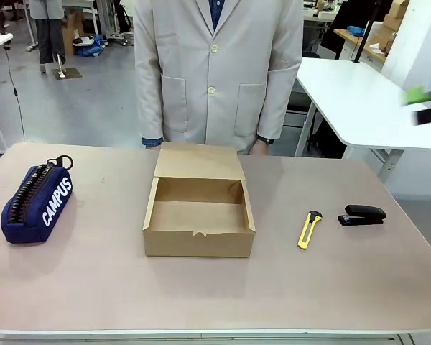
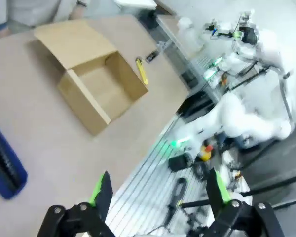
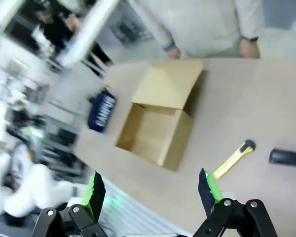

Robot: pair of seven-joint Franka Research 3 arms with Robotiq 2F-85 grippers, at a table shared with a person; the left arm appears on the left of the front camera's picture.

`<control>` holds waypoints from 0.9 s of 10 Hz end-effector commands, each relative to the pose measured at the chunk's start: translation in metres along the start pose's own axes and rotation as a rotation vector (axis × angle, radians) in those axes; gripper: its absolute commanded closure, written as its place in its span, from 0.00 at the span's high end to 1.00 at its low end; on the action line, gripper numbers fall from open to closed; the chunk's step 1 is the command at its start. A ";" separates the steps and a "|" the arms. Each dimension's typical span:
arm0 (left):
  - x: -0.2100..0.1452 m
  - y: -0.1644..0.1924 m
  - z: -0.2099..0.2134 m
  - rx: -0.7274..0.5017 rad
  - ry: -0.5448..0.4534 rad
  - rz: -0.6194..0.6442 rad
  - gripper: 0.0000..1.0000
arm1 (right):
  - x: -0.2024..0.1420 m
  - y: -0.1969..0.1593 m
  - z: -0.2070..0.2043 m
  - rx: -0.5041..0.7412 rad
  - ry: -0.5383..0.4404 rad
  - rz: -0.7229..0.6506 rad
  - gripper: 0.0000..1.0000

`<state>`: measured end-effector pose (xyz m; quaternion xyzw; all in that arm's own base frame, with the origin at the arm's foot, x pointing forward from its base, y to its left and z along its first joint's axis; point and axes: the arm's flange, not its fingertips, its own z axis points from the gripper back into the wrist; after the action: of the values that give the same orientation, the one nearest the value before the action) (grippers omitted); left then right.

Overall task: Pack the item into the box.
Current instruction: Pick up the item indicated by the person and place it inside the Mailer Box.

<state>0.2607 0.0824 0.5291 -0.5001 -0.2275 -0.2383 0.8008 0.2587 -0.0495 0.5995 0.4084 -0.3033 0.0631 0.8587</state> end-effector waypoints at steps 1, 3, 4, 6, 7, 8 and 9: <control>-0.056 0.070 0.022 -0.214 -0.393 0.276 1.00 | -0.053 -0.063 0.021 0.207 -0.323 -0.535 1.00; -0.095 0.100 0.016 -0.268 -0.475 0.372 1.00 | -0.078 -0.117 0.018 0.263 -0.310 -0.536 1.00; -0.098 0.104 0.007 -0.250 -0.453 0.398 1.00 | -0.096 -0.142 0.010 0.259 -0.358 -0.482 1.00; -0.095 0.118 0.073 -0.217 -0.434 0.398 1.00 | -0.034 -0.135 0.087 0.226 -0.277 -0.507 1.00; -0.095 0.118 0.073 -0.217 -0.434 0.398 1.00 | -0.034 -0.135 0.087 0.226 -0.277 -0.507 1.00; -0.095 0.118 0.073 -0.217 -0.434 0.398 1.00 | -0.034 -0.135 0.087 0.226 -0.277 -0.507 1.00; -0.095 0.118 0.073 -0.217 -0.434 0.398 1.00 | -0.034 -0.135 0.087 0.226 -0.277 -0.507 1.00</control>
<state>0.2519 0.2092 0.4144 -0.6598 -0.2491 0.0219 0.7086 0.2418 -0.1951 0.5315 0.5693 -0.2842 -0.1844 0.7491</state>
